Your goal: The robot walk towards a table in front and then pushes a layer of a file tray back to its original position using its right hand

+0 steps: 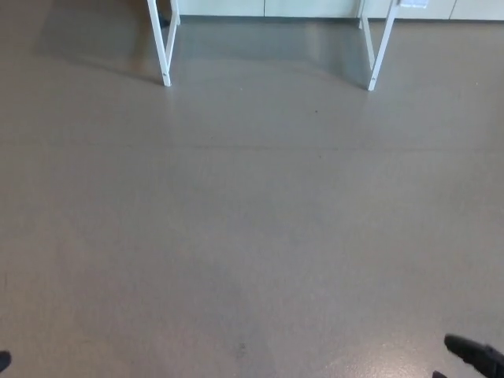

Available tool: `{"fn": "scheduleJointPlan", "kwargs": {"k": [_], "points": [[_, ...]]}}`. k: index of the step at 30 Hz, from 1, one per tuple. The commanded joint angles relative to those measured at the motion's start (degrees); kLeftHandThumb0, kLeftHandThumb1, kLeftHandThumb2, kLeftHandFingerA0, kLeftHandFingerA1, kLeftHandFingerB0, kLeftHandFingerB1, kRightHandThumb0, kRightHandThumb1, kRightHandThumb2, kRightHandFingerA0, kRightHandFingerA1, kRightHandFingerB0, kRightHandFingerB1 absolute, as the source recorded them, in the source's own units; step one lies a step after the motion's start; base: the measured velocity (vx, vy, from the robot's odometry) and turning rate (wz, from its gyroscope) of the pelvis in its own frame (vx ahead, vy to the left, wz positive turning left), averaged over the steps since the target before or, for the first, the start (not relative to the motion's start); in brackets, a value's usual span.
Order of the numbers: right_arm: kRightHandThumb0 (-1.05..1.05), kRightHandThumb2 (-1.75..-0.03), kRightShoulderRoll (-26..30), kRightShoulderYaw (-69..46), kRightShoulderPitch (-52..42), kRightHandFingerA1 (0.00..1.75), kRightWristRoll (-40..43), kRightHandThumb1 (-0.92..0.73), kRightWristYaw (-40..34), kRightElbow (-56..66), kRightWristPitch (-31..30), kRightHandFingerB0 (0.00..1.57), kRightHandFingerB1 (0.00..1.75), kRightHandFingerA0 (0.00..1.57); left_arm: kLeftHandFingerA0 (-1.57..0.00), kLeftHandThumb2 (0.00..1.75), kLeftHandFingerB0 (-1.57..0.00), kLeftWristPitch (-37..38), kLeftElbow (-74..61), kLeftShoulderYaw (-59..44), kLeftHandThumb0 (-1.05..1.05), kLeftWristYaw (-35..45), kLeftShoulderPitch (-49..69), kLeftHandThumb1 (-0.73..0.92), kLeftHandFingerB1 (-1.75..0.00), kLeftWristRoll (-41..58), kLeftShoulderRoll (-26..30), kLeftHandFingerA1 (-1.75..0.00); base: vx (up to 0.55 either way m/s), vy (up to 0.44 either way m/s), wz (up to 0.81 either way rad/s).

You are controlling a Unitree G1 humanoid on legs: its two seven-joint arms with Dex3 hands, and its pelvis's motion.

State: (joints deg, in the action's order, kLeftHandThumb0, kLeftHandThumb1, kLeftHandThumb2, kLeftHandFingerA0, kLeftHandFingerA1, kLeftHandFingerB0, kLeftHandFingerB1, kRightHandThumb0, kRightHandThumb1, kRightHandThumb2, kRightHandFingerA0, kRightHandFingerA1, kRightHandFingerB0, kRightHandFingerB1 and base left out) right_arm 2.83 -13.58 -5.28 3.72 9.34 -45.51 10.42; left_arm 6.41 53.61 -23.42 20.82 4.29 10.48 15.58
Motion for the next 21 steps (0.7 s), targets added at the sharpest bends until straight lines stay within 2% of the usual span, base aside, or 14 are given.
{"fn": "scheduleJointPlan", "kwargs": {"k": [1, 6, 7, 10, 12, 13, 15, 16, 18, 20, 21], "points": [[-0.19, -0.66, 0.1, -0.4, -2.3, 0.86, 1.6, -0.52, 0.7, -0.3, 3.4, 0.36, 0.56, 0.52, -0.44, 0.60, -0.37, 3.2, 1.4, -0.4, -0.15, 3.4, 1.7, 0.58, -0.38, 2.0, 0.4, -0.45, 0.01, 0.014, 0.06], [-0.17, -0.67, 0.5, -0.2, -2.3, 0.82, 1.7, -0.53, 1.2, -1.7, 4.4, 0.38, 0.57, 0.49, -0.42, 0.59, -0.36, 4.1, 2.6, 0.0, -0.19, 4.3, 1.9, 0.53, -0.39, 2.1, 0.7, -0.46, -0.10, -0.010, 0.21], [-0.19, -0.67, 0.6, 0.0, -2.6, 0.75, 1.6, -0.55, 1.3, -1.8, 4.5, 0.36, 0.54, 0.46, -0.41, 0.60, -0.36, 4.4, 2.5, 0.0, -0.21, 4.6, 2.2, 0.52, -0.39, 2.1, 0.7, -0.46, 0.00, 0.000, 0.00], [-0.19, -0.67, 0.3, 0.2, -3.5, 0.79, 1.8, -0.55, 1.3, -1.4, 4.8, 0.38, 0.57, 0.48, -0.39, 0.61, -0.35, 4.4, 2.6, 0.1, -0.21, 5.4, 2.7, 0.53, -0.39, 2.4, 0.9, -0.47, 0.05, 0.072, -0.01], [-0.20, -0.66, 0.4, 0.3, -3.6, 0.76, 1.8, -0.56, 1.3, -1.5, 4.9, 0.38, 0.56, 0.47, -0.38, 0.56, -0.35, 5.0, 3.1, 0.3, -0.17, 6.2, 2.7, 0.57, -0.36, 2.4, 1.2, -0.44, 0.10, 0.202, -0.19], [-0.20, -0.66, 0.4, 0.4, -4.1, 0.79, 1.7, -0.55, 1.4, -1.9, 5.3, 0.38, 0.55, 0.49, -0.28, 0.87, -0.22, 5.4, 3.3, 0.3, -0.13, 6.4, 3.3, 0.39, -0.52, 2.3, 1.2, -0.57, 0.17, 0.290, -0.40], [-0.18, -0.66, 0.4, 0.4, -4.8, 0.78, 1.6, -0.57, 1.3, -2.5, 6.0, 0.38, 0.55, 0.49, -0.30, 0.88, -0.22, 5.5, 3.1, 0.3, -0.13, 6.3, 4.3, 0.40, -0.52, 2.3, 1.2, -0.58, 0.21, 0.598, 0.00], [-0.20, -0.67, 0.5, 0.5, -4.8, 0.77, 1.5, -0.55, 1.5, -3.2, 6.4, 0.37, 0.55, 0.48, -0.41, 0.62, -0.35, 5.4, 2.9, 0.2, -0.20, 5.5, 4.8, 0.57, -0.38, 2.4, 1.0, -0.46, 0.22, 0.507, -0.04], [-0.22, -0.69, 0.7, 0.8, -4.9, 0.78, 1.5, -0.53, 2.0, -4.3, 7.7, 0.37, 0.56, 0.48, -0.41, 0.61, -0.35, 5.8, 2.9, 0.2, -0.20, 5.4, 5.7, 0.56, -0.39, 2.4, 1.1, -0.46, 0.22, 0.232, 0.06], [-0.24, -0.68, 0.4, 0.7, -4.8, 0.80, 2.0, -0.53, 2.1, -4.6, 7.5, 0.37, 0.59, 0.48, -0.54, 0.56, -0.39, 8.3, 5.8, 0.6, -0.16, 4.6, 5.4, 0.54, -0.36, 1.3, 1.7, -0.45, 0.24, 0.140, 0.06], [-0.24, -0.68, 0.4, 0.7, -4.7, 0.80, 2.0, -0.53, 2.1, -4.7, 7.5, 0.37, 0.59, 0.48, -0.54, 0.56, -0.39, 8.6, 6.6, 0.6, -0.16, 4.4, 5.1, 0.54, -0.36, 1.3, 1.8, -0.45, 0.23, 0.070, 0.05]]}}
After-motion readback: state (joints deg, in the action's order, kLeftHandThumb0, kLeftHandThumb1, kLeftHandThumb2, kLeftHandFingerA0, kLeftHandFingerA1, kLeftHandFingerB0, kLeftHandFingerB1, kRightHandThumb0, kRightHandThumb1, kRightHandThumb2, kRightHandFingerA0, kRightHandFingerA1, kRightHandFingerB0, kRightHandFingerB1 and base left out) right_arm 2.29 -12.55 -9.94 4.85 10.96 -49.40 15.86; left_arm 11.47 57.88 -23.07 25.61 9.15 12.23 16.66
